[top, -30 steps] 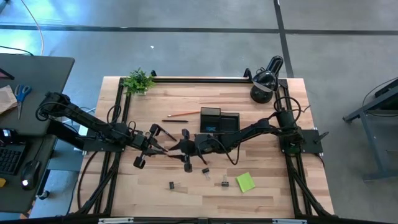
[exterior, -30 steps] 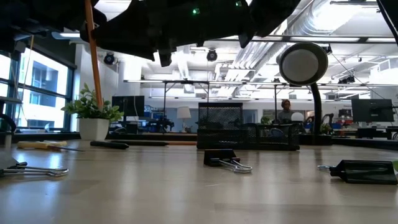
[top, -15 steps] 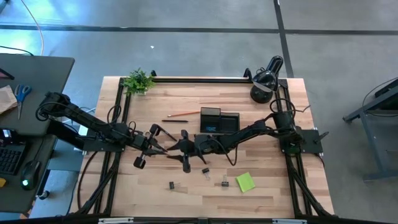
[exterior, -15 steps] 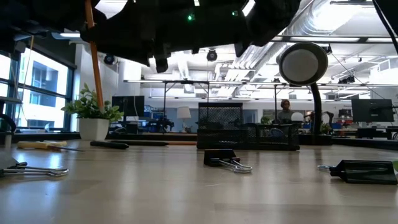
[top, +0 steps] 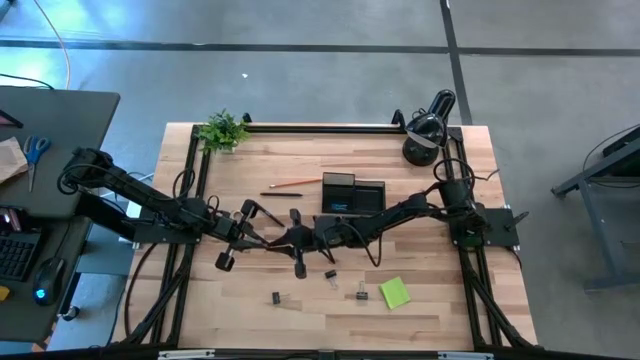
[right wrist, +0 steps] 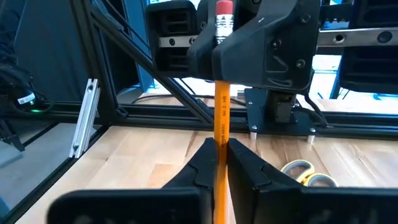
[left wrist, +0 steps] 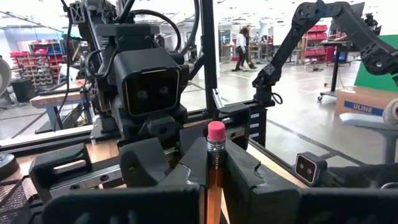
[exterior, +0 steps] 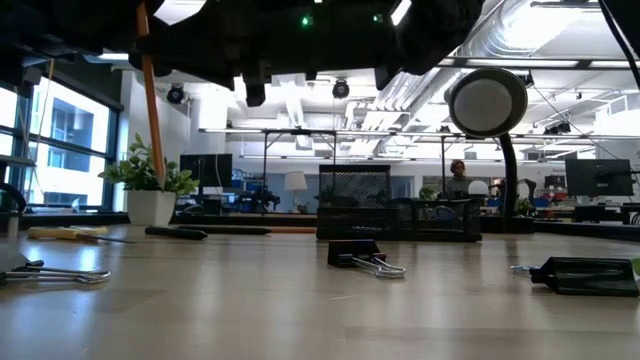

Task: Pick and place office supplies into organizer
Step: Put the orange pencil into the desk organizer

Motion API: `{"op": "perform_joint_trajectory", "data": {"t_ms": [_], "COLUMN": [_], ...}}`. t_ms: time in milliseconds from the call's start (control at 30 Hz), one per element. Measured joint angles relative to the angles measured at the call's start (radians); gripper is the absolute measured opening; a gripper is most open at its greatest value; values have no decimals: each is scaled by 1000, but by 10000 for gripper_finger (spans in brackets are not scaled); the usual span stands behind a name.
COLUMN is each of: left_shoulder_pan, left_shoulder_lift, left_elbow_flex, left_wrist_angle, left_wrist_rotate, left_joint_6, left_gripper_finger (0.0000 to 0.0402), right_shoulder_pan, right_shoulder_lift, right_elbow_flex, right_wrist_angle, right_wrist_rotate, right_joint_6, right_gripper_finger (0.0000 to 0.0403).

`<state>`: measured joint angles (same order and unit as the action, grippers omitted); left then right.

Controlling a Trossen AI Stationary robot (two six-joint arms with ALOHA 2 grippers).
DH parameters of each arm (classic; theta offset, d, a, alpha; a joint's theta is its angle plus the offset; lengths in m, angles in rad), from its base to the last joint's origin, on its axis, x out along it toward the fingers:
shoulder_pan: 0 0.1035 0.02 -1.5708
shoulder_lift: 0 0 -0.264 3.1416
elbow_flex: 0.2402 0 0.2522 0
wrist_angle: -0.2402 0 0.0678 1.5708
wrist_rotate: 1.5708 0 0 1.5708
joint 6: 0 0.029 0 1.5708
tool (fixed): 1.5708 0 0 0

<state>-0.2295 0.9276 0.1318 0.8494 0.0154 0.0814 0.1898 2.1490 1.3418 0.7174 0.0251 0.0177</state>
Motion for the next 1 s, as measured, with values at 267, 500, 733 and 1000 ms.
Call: {"op": "perform_joint_trajectory", "data": {"t_ms": [267,500,733,1000], "left_shoulder_pan": [0,0,1,1], "left_shoulder_lift": [0,0,0,-32], "left_elbow_flex": [0,0,0,0], "left_wrist_angle": [-5,-6,-2,-37], "left_wrist_rotate": [-1,-1,-17,-79], "left_joint_6": [0,-5,-15,-60], "left_gripper_finger": [8,8,52,113], "right_shoulder_pan": [0,0,1,14], "right_shoulder_lift": [0,0,0,-1], "right_elbow_flex": [0,0,0,0], "right_wrist_angle": [-12,-16,-37,-45], "right_wrist_rotate": [30,34,92,256], "right_joint_6": [-17,-16,-19,-19], "right_gripper_finger": [5,2,1,2]}}
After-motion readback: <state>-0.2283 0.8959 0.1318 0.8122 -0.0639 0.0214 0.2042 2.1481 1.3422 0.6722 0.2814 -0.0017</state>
